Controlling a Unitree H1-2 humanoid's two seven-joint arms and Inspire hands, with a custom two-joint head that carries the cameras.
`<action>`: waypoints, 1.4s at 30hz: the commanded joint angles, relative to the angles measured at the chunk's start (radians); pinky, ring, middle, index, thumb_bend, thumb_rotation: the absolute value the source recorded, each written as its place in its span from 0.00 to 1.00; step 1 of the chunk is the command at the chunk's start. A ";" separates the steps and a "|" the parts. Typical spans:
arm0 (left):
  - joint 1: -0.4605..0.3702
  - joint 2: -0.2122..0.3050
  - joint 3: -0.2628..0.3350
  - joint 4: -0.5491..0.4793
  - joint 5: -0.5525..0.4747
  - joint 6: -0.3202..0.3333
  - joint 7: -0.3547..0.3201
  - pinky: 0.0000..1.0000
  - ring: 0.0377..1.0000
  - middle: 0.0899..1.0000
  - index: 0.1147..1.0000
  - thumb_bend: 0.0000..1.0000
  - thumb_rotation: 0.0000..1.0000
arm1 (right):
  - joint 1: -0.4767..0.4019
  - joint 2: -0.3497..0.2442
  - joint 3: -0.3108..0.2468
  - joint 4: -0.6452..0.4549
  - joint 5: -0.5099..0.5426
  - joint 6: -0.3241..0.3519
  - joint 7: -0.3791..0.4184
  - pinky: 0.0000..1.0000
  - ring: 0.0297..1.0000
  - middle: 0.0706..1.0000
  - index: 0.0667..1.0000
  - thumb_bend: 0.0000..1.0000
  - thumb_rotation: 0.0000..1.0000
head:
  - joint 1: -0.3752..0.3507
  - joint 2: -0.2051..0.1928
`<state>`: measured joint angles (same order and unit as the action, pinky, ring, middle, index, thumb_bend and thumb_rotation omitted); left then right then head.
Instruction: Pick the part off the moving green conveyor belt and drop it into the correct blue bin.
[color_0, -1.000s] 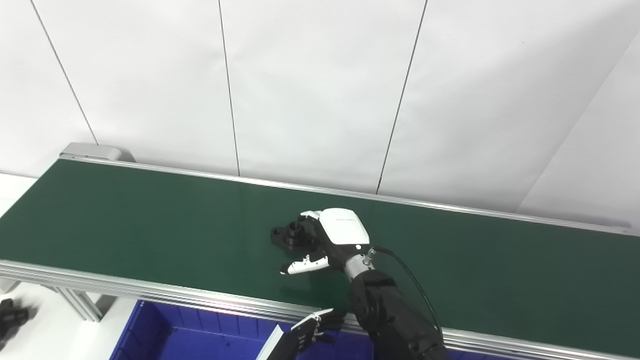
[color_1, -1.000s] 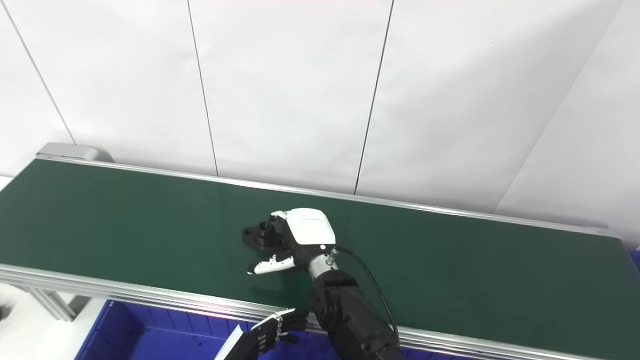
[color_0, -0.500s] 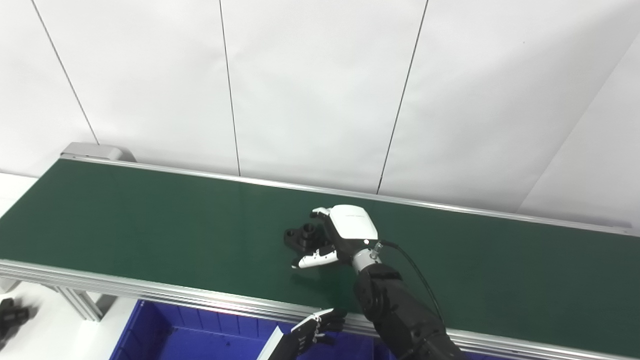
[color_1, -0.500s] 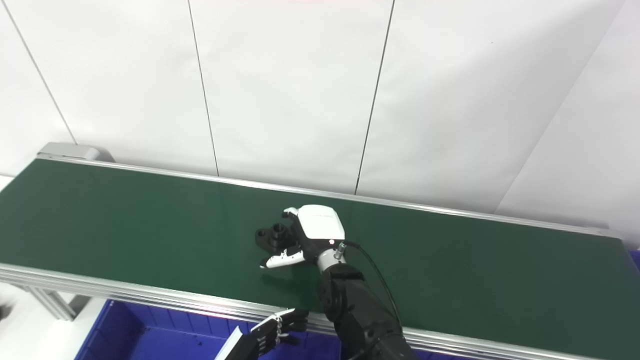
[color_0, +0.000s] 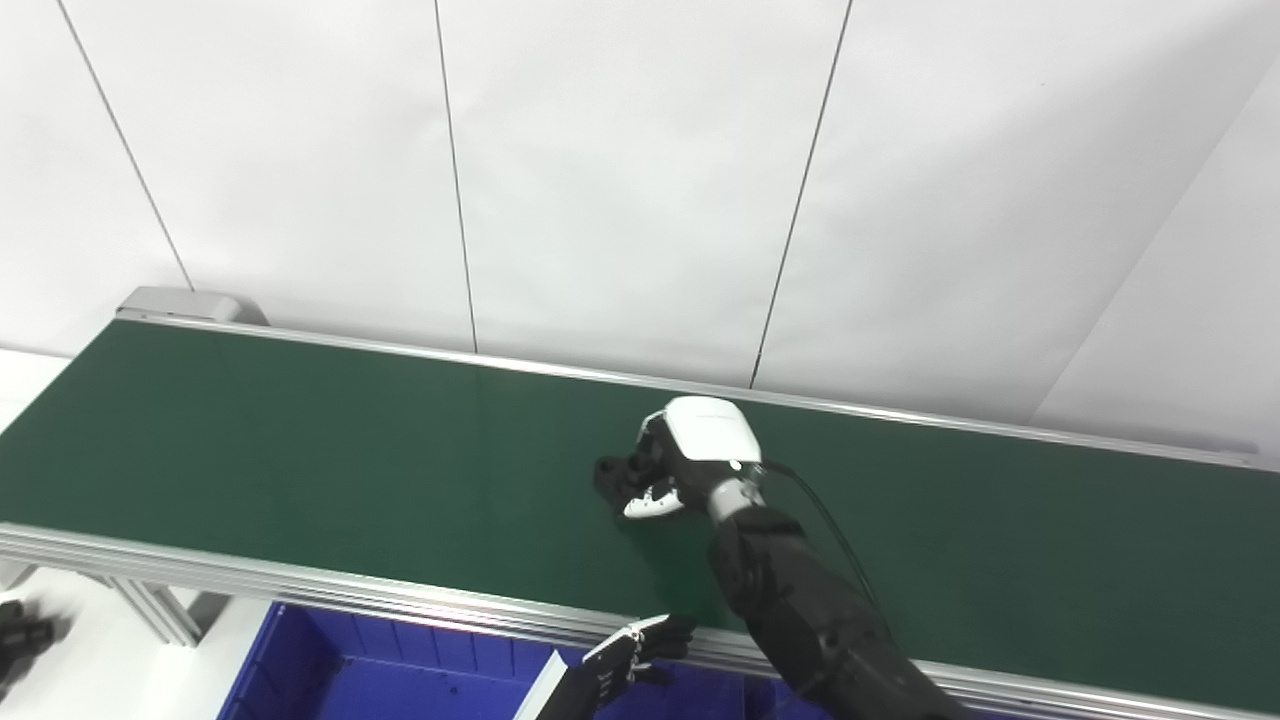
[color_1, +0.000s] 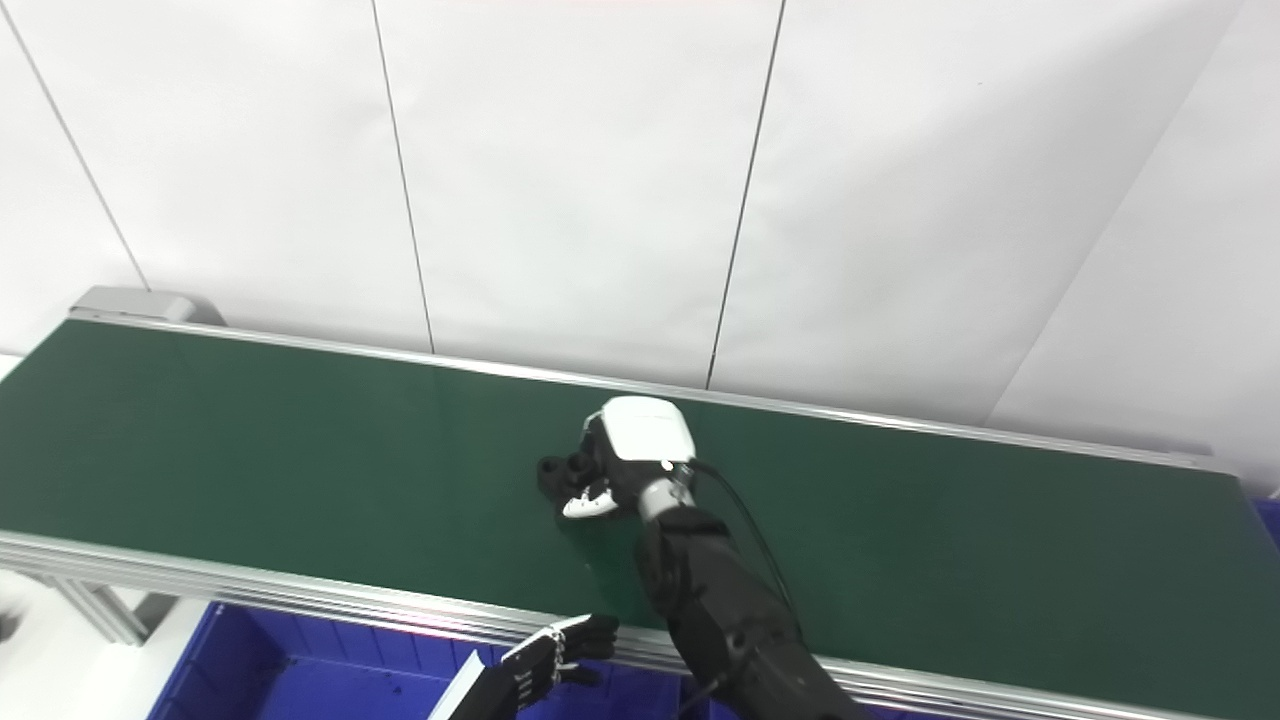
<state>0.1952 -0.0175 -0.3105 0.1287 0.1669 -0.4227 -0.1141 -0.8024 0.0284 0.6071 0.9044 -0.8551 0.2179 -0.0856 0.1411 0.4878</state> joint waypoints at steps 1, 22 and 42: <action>0.002 -0.008 -0.003 -0.027 0.005 -0.011 0.006 0.73 0.80 0.82 0.79 0.83 0.66 | -0.008 0.001 0.036 -0.005 -0.023 0.114 0.153 0.16 0.22 0.43 0.45 0.53 0.00 | -0.003 0.009; 0.003 0.003 -0.002 -0.051 0.003 0.015 -0.007 0.74 0.81 0.83 0.81 0.81 0.68 | 0.027 -0.098 0.060 -0.285 0.018 0.215 0.441 0.19 0.25 0.43 0.69 0.56 0.00 | -0.032 0.028; 0.008 0.044 0.017 -0.080 0.005 0.012 -0.012 0.78 0.83 0.85 0.83 0.76 0.76 | 0.180 -0.216 -0.092 -0.942 -0.056 0.250 0.487 0.21 0.27 0.37 0.48 0.52 0.01 | -0.145 0.059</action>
<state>0.2106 0.0250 -0.2942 0.0771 0.1823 -0.3837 -0.1244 -0.6032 -0.1876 0.5330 0.0162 -0.8886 0.4574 0.3936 -0.0046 0.5461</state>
